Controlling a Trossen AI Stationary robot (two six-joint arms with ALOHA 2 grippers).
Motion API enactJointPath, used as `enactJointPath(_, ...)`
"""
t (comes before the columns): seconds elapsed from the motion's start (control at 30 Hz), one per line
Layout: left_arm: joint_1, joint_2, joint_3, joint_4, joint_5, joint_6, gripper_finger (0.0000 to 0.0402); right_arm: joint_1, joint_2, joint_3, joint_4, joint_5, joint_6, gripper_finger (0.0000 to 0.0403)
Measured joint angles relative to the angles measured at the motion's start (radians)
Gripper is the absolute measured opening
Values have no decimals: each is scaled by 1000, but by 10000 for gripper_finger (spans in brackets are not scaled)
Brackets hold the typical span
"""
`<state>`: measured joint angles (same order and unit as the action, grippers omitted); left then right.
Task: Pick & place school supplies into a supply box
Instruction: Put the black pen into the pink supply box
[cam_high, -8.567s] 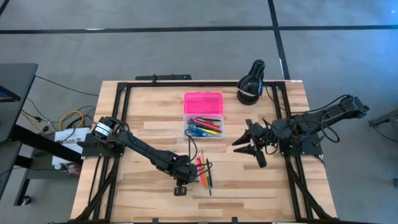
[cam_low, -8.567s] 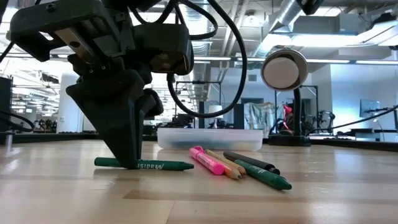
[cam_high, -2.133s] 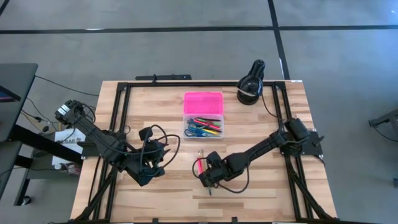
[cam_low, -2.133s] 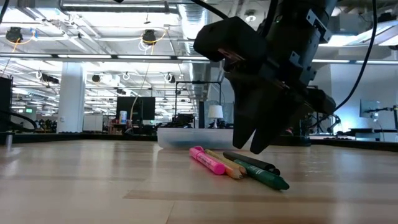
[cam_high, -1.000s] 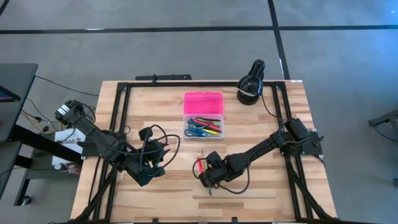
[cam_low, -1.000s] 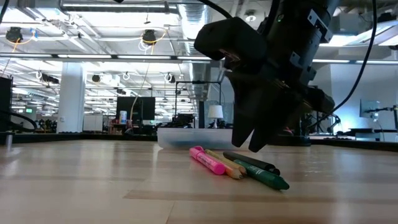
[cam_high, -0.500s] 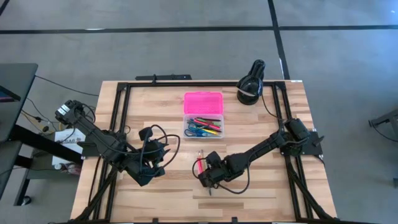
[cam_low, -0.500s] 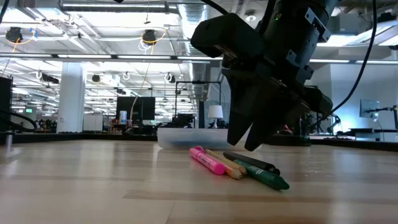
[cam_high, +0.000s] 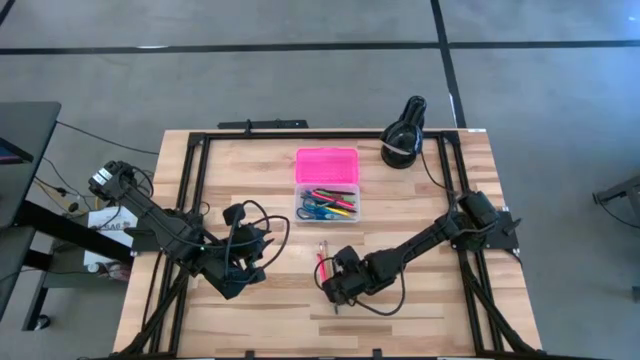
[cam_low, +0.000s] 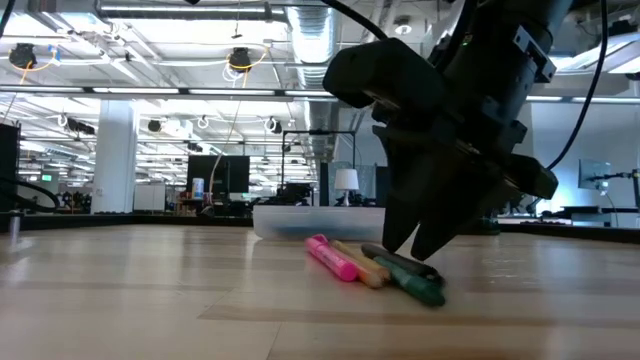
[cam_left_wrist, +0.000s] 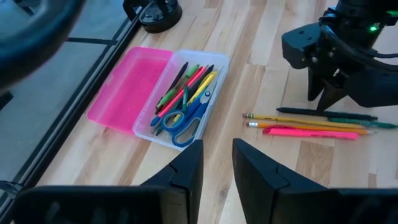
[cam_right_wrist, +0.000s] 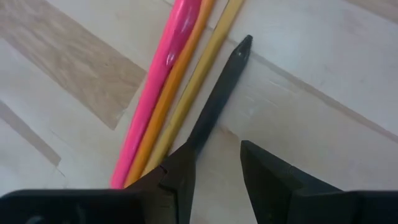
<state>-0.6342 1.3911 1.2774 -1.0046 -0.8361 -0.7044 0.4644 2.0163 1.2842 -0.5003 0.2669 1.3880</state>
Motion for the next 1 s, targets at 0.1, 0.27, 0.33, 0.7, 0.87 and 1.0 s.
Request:
enactJointPath(0.1, 0, 0, 0, 0, -10, 0, 80, 0, 0, -1, 0, -3, 0, 118)
enactJointPath(0.27, 0, 0, 0, 0, -11, 1, 80, -1, 0, -1, -12, 1, 0, 118)
enactJointPath(0.33, 0, 0, 0, 0, -11, 1, 80, -1, 0, -1, -11, 0, 0, 118)
enactJointPath(0.7, 0, 0, 0, -1, -10, 2, 80, -1, 0, 0, 25, -3, 10, 118)
enactJointPath(0.87, 0, 0, 0, -11, -9, 2, 80, -1, 0, 0, 56, -3, 10, 118)
enactJointPath(1.0, 0, 0, 0, -11, -9, 2, 80, -1, 0, 0, 101, -3, 2, 118)
